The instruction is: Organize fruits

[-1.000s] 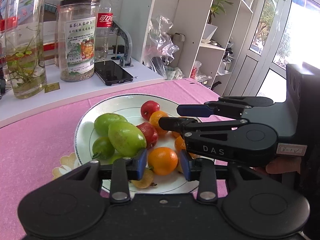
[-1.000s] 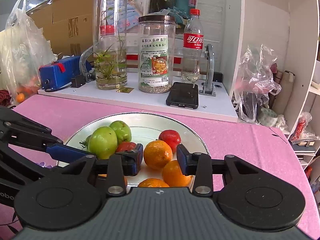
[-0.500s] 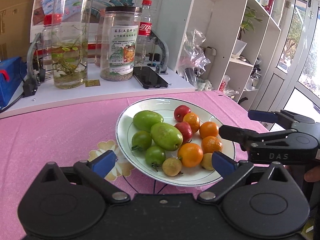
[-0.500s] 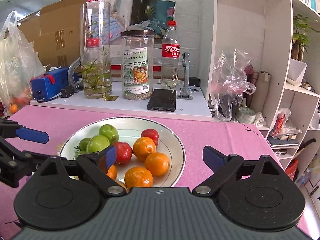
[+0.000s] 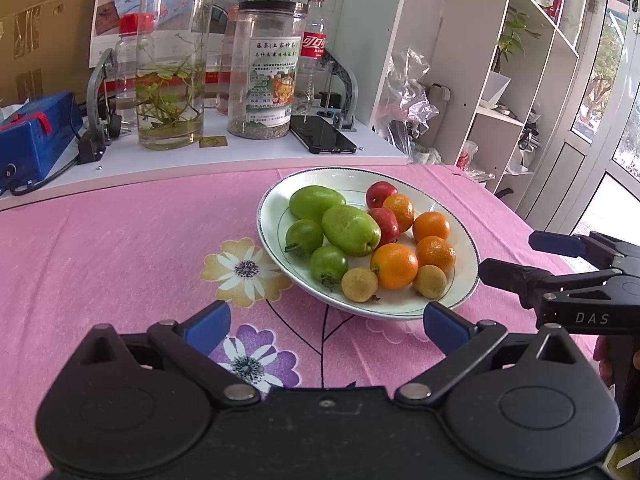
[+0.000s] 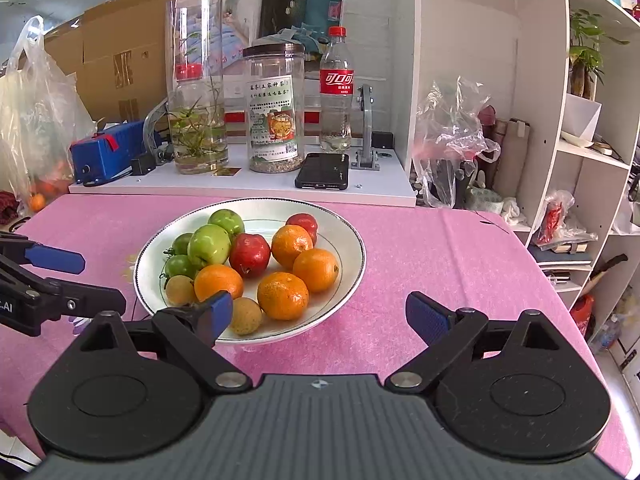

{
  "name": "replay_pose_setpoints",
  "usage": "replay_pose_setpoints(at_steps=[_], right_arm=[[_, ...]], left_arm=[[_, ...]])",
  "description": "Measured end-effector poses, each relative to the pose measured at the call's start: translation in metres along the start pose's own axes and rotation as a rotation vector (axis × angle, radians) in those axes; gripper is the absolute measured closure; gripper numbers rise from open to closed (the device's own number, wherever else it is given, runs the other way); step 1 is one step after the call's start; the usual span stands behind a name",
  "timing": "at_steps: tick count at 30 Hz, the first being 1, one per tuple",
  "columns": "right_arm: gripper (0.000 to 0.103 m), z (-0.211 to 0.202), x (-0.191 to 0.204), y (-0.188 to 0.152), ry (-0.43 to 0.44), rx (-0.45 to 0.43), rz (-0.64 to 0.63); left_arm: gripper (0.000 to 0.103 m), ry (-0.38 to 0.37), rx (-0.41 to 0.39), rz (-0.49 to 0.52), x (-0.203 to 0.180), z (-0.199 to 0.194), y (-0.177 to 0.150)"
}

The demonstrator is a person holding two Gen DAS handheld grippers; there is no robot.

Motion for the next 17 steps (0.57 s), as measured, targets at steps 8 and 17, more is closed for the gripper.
replay_pose_setpoints(at_steps=[8,17], right_arm=[[0.0,-0.0031,0.0046,-0.0047,0.004,0.012,0.0],[0.0,-0.0055,0.0082,-0.0037,-0.001,0.011,-0.003]], left_arm=[[0.0,0.031,-0.023,0.018,0.0009,-0.0058,-0.0013],[0.0,0.039,-0.021,0.031,-0.0019,-0.009,-0.0035]])
Point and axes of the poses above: each gripper's, at about its wrist camera, not at the fingertips, and z roughly the way its jaws point, x to its left, y to its top, the point moved 8 cm from there along z, roughly the way its jaws point
